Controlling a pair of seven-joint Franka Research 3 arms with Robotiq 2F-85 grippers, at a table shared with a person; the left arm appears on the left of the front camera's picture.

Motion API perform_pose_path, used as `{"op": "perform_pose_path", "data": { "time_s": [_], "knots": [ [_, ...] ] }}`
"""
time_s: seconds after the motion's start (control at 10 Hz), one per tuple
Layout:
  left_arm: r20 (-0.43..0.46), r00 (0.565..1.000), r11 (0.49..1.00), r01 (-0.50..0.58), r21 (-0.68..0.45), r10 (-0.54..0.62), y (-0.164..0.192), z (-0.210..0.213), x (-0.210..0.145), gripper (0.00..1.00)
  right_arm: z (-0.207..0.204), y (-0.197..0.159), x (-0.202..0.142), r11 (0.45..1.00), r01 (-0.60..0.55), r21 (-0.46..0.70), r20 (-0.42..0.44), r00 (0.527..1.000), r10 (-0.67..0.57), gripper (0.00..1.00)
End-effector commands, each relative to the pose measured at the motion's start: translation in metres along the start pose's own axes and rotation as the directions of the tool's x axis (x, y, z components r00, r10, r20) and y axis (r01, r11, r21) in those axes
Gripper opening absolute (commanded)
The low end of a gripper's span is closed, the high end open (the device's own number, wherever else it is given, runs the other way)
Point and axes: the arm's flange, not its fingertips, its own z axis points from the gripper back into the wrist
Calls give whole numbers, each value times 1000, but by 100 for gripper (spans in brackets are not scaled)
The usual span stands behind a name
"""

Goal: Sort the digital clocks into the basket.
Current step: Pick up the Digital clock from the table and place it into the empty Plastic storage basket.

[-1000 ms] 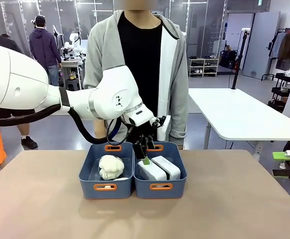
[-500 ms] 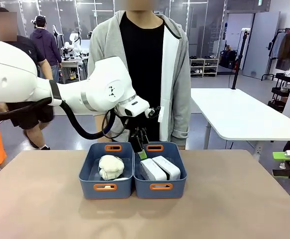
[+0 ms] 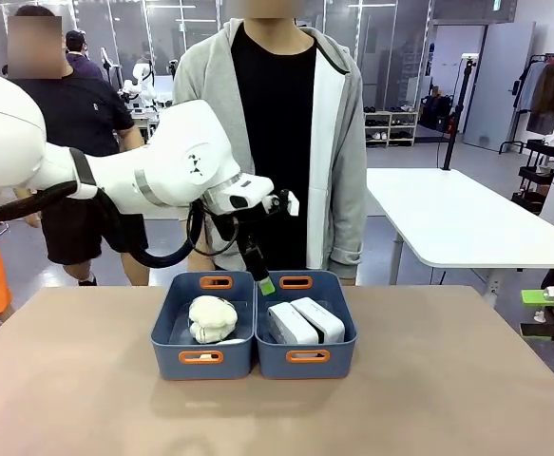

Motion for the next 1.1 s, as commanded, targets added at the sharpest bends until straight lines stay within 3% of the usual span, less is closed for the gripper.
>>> {"op": "perform_pose_path", "data": {
  "time_s": [0.0,0.1,0.2,0.4,0.6,0.7,0.8,1.0],
  "knots": [
    [65,928,930,-367,-24,367,-1,34,-21,98,1,3,-1,1000,6,5,-4,1000,-6,100],
    [110,858,865,-497,-68,502,8,54,-35,98,1,3,-1,1000,6,5,-4,1000,-6,100],
    [164,804,820,-555,-141,572,11,77,-52,98,1,3,-1,1000,6,5,-4,1000,-6,100],
    [331,783,849,-467,-248,527,10,116,-97,98,1,3,-1,1000,6,5,-4,1000,-6,100],
    [408,720,820,-419,-389,562,7,134,-150,98,1,3,-1,1000,6,5,-4,1000,-6,100],
    [470,686,824,-379,-420,555,2,147,-184,98,1,3,-1,1000,6,5,-4,1000,-6,100],
    [507,620,796,-386,-466,598,-3,165,-234,98,1,3,-1,1000,6,5,-4,1000,-6,100],
    [542,560,778,-412,-473,626,-11,188,-316,98,1,3,-1,1000,6,5,-4,1000,-6,100]
  ]
}}
